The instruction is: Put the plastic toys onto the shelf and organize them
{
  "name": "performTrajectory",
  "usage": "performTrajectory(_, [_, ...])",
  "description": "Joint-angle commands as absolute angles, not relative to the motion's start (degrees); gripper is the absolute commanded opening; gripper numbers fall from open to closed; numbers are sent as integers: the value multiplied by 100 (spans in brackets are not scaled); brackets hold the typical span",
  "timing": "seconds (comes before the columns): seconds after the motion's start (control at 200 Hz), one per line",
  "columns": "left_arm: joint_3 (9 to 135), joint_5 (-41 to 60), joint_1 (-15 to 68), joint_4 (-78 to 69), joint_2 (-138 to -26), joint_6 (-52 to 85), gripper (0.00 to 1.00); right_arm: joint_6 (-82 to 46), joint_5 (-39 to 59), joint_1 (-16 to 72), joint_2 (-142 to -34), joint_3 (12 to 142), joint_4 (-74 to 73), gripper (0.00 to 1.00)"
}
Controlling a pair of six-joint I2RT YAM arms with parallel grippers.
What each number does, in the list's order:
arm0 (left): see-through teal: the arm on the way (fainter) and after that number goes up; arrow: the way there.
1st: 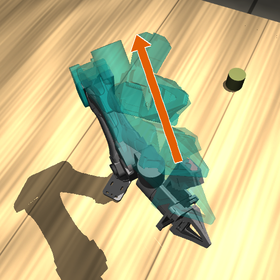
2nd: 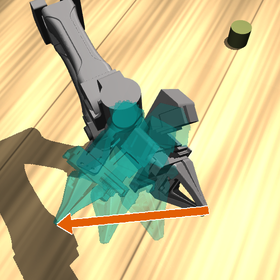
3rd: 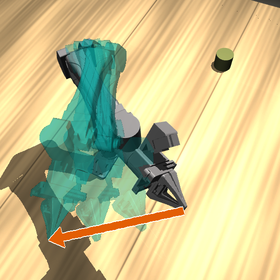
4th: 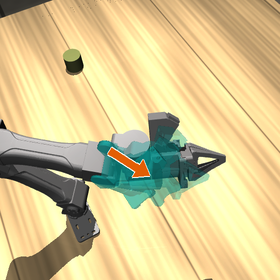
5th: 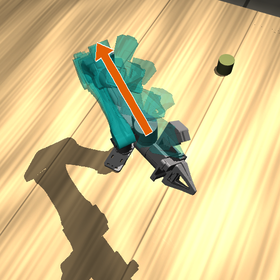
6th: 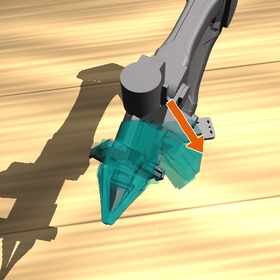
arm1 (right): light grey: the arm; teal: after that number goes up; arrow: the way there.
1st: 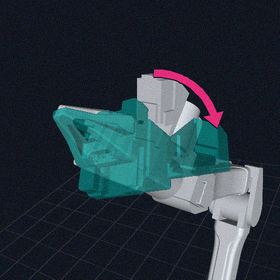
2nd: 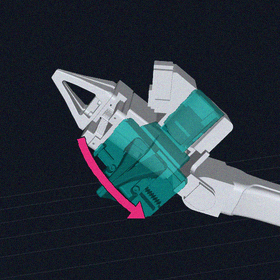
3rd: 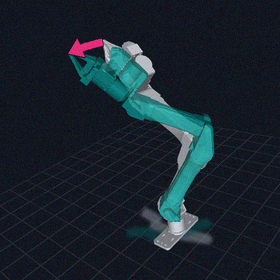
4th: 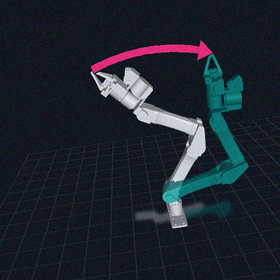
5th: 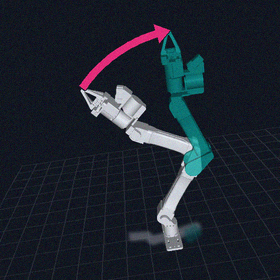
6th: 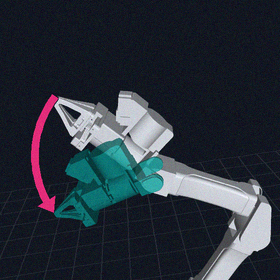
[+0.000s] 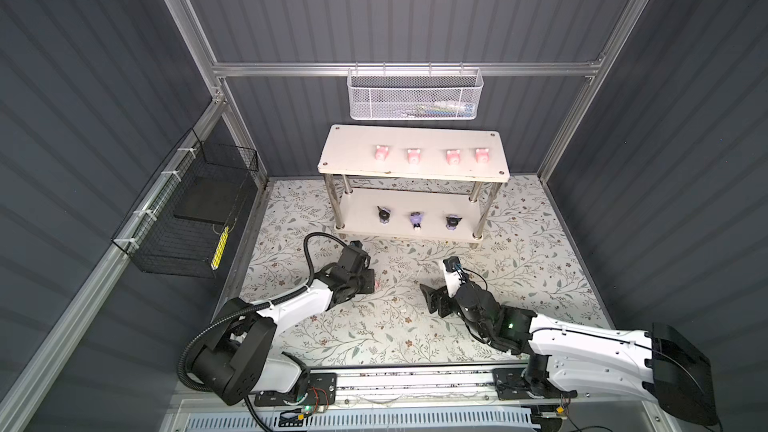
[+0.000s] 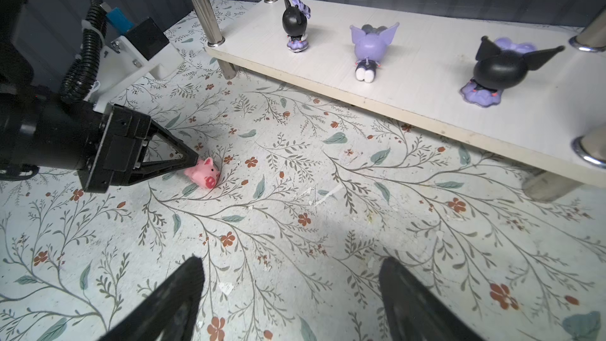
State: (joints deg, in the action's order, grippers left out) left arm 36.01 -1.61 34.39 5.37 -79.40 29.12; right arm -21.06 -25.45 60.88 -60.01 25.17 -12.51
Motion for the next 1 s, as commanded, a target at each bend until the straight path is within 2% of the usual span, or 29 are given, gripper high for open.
performTrajectory(0.0, [3448, -45, 3401, 570, -7790, 2960, 0, -2188, -2533, 6060, -6017, 2632, -1309, 86])
performTrajectory(0.996, [2605, -97, 3401, 464, -7301, 3249, 0, -2316, -2391, 6064, -6314, 2645, -1433, 85])
